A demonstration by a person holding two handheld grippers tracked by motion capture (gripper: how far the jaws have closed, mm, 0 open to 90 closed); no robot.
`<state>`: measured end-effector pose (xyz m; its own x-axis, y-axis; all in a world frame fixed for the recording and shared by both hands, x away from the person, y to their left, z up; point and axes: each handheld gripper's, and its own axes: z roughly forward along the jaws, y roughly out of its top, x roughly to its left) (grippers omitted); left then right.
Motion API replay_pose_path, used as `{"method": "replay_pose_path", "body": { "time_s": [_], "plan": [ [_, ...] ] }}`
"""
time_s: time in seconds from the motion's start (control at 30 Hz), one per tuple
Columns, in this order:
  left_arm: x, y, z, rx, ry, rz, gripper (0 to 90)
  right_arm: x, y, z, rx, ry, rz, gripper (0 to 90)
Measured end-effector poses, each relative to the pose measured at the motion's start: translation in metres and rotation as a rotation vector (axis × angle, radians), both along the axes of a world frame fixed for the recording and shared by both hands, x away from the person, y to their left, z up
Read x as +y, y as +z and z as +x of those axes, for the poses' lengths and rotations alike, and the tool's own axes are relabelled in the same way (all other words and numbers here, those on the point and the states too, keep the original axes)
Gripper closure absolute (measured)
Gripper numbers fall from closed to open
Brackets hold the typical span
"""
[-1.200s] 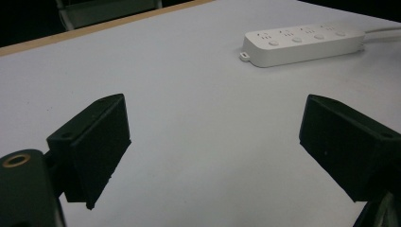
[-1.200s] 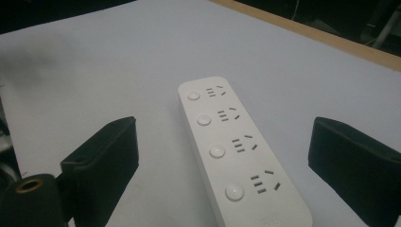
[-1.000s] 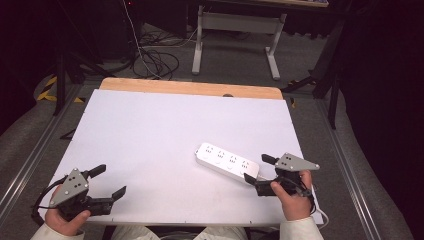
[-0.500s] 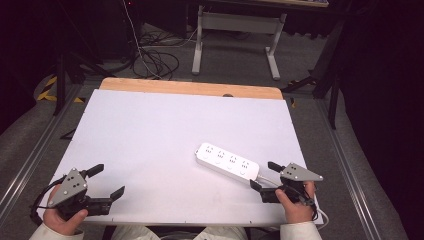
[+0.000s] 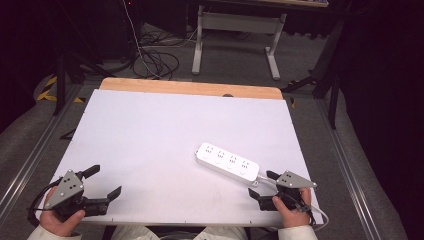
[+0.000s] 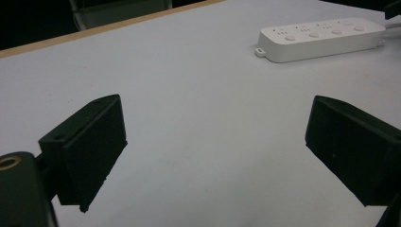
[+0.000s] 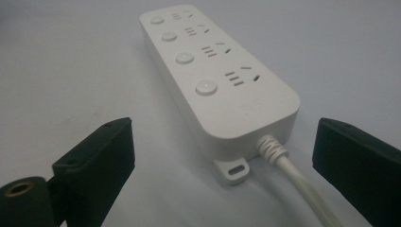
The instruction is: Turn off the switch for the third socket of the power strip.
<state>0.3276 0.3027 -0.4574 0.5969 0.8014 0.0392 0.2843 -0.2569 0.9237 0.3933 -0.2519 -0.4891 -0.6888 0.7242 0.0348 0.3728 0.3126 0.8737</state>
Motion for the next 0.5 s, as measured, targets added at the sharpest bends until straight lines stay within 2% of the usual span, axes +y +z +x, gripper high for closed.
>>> {"method": "replay_pose_path", "body": {
  "time_s": [0.1, 0.23, 0.5],
  "plan": [
    [-0.0013, -0.0007, 0.0005, -0.003, -0.007, 0.012, 6.8, -0.0006, 0.0024, 0.0006, -0.027, -0.012, 0.009, 6.3],
    [-0.0026, -0.0032, 0.0024, -0.005, -0.015, 0.037, 6.9, -0.0011, 0.0027, -0.0005, -0.040, -0.018, 0.011, 6.3],
    [-0.0048, -0.0047, 0.0027, -0.005, -0.025, 0.030, 6.6, -0.0003, 0.0037, -0.0025, -0.049, -0.004, -0.002, 5.8]
  ]
}}
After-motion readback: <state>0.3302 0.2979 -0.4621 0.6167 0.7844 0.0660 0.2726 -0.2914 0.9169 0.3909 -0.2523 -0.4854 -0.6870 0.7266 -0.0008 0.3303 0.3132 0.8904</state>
